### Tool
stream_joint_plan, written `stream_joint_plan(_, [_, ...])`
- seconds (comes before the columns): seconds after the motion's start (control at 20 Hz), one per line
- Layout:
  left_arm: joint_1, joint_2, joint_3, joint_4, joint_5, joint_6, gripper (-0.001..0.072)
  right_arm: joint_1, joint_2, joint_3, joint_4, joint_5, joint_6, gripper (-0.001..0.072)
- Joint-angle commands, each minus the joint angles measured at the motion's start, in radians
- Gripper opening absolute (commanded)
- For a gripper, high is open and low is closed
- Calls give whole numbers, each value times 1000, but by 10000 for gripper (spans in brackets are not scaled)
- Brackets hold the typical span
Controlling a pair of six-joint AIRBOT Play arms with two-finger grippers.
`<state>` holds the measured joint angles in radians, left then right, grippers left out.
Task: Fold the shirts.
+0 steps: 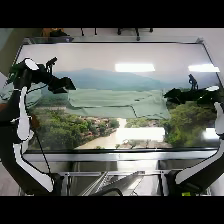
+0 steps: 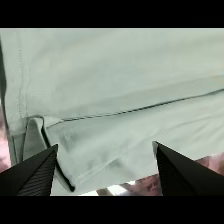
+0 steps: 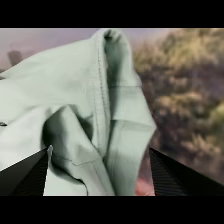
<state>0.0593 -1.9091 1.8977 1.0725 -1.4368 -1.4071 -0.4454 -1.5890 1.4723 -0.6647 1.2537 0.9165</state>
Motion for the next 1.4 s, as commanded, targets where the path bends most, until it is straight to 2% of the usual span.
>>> stream_joint_plan(0.0, [-25,-2,72,-3,-54,-18,657,46,-45,4,-65,49,14,700])
stream_joint_plan(0.05, [-37,-2,81,-3,-53,-17,656,69,-53,4,-65,48,10,699])
stream_joint_plan(0.1, [-64,-2,87,-3,-52,-17,553,95,-59,5,-64,48,-2,699])
stream_joint_plan(0.15, [-89,-2,87,-3,-47,-17,298,119,-60,5,-65,46,-13,697])
stream_joint_plan(0.2, [-117,-3,86,-3,-45,-15,20,138,-59,6,-65,41,-13,572])
stream_joint_plan(0.25, [-153,-3,79,-3,-17,-16,9,151,-56,12,-65,42,-23,208])
stream_joint_plan(0.3, [-187,-3,69,-3,13,-18,8,154,-52,19,-59,45,-27,72])
stream_joint_plan(0.35, [-227,-3,49,-3,63,-19,8,154,-45,30,-53,53,-26,16])
stream_joint_plan(0.5, [-370,-4,-50,-3,272,-19,8,152,11,92,-47,136,15,19])
stream_joint_plan(0.65, [-534,-51,-143,-4,506,-46,7,150,85,192,-44,283,85,19])
stream_joint_plan(0.75, [-641,-130,-104,-3,572,-66,7,150,133,247,22,362,130,19])
stream_joint_plan(0.9, [-760,-273,54,-3,553,-116,7,151,208,306,207,410,165,19])
stream_joint_plan(1.05, [-821,-369,196,-3,492,-135,7,151,252,338,236,400,166,20])
stream_joint_plan(1.2, [-815,-340,205,-4,454,-162,8,152,249,336,232,400,174,19])
stream_joint_plan(1.25, [-797,-308,205,-4,392,-161,9,158,245,335,230,399,186,19])
stream_joint_plan(1.35, [-742,-219,205,-3,237,-101,8,180,237,335,229,374,192,19])
